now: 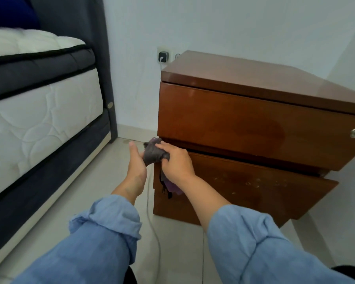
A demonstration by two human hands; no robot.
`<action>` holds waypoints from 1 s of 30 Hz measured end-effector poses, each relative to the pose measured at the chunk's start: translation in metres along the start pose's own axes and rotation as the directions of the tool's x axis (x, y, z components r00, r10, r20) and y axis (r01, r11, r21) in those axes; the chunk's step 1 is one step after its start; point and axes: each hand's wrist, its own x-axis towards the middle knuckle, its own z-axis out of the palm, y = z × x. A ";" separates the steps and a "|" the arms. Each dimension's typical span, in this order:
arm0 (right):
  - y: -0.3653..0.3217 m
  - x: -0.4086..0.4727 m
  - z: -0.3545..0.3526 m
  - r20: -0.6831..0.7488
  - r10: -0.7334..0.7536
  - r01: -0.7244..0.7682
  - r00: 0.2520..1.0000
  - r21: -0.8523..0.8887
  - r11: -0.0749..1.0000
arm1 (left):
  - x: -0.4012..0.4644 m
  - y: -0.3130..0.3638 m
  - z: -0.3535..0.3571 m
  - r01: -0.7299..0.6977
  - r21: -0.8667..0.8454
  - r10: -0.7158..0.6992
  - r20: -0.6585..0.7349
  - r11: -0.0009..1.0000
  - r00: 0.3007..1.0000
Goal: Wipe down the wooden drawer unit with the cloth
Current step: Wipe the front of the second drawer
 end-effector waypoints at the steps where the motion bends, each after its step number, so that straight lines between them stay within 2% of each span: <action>1: 0.000 -0.005 -0.001 0.037 -0.041 0.041 0.998 0.001 0.999 | 0.000 -0.001 -0.003 0.024 -0.008 -0.024 -0.015 1.000 1.000; 3: 0.005 -0.021 -0.004 0.068 -0.102 0.103 0.992 -0.019 0.994 | -0.002 -0.006 -0.009 0.023 0.056 -0.021 -0.033 0.998 0.999; 4: 0.009 -0.029 -0.009 0.064 -0.113 0.116 0.992 -0.036 0.993 | -0.006 -0.009 -0.011 -0.024 0.187 0.030 -0.030 0.982 0.999; 5: 0.016 -0.036 -0.014 0.050 -0.118 0.121 0.992 -0.063 0.991 | -0.011 -0.011 -0.012 -0.102 0.365 0.115 -0.013 0.925 0.993; 7: 0.034 -0.047 -0.029 0.022 -0.129 0.131 0.991 -0.155 0.979 | -0.020 -0.015 -0.011 -0.310 0.670 0.331 0.101 0.674 0.938; 9: 0.053 -0.057 -0.050 0.024 -0.134 0.135 0.991 -0.267 0.954 | -0.027 -0.019 -0.007 -0.459 0.789 0.439 0.272 0.408 0.856; 12: 0.079 -0.077 -0.084 0.052 -0.097 0.110 0.994 -0.419 0.901 | -0.035 -0.028 0.002 -0.570 0.818 0.432 0.485 0.085 0.761; 14: 0.097 -0.091 -0.102 0.050 -0.072 0.087 0.996 -0.492 0.866 | -0.043 -0.033 0.011 -0.645 0.764 0.409 0.596 -0.022 0.691; 17: 0.115 -0.108 -0.122 0.074 -0.026 0.062 0.997 -0.530 0.846 | -0.051 -0.040 0.025 -0.697 0.704 0.358 0.691 -0.134 0.629; 19: 0.123 -0.113 -0.129 0.086 0.004 0.045 0.996 -0.551 0.833 | -0.051 -0.043 0.032 -0.688 0.703 0.314 0.704 -0.180 0.637; 24: 0.133 -0.112 -0.133 0.075 0.068 -0.013 0.995 -0.574 0.819 | -0.051 -0.047 0.044 -0.654 0.733 0.211 0.680 -0.189 0.702; 30: 0.138 -0.100 -0.128 0.041 0.061 -0.029 0.997 -0.545 0.838 | -0.037 -0.046 0.050 -0.668 0.721 0.226 0.692 -0.183 0.686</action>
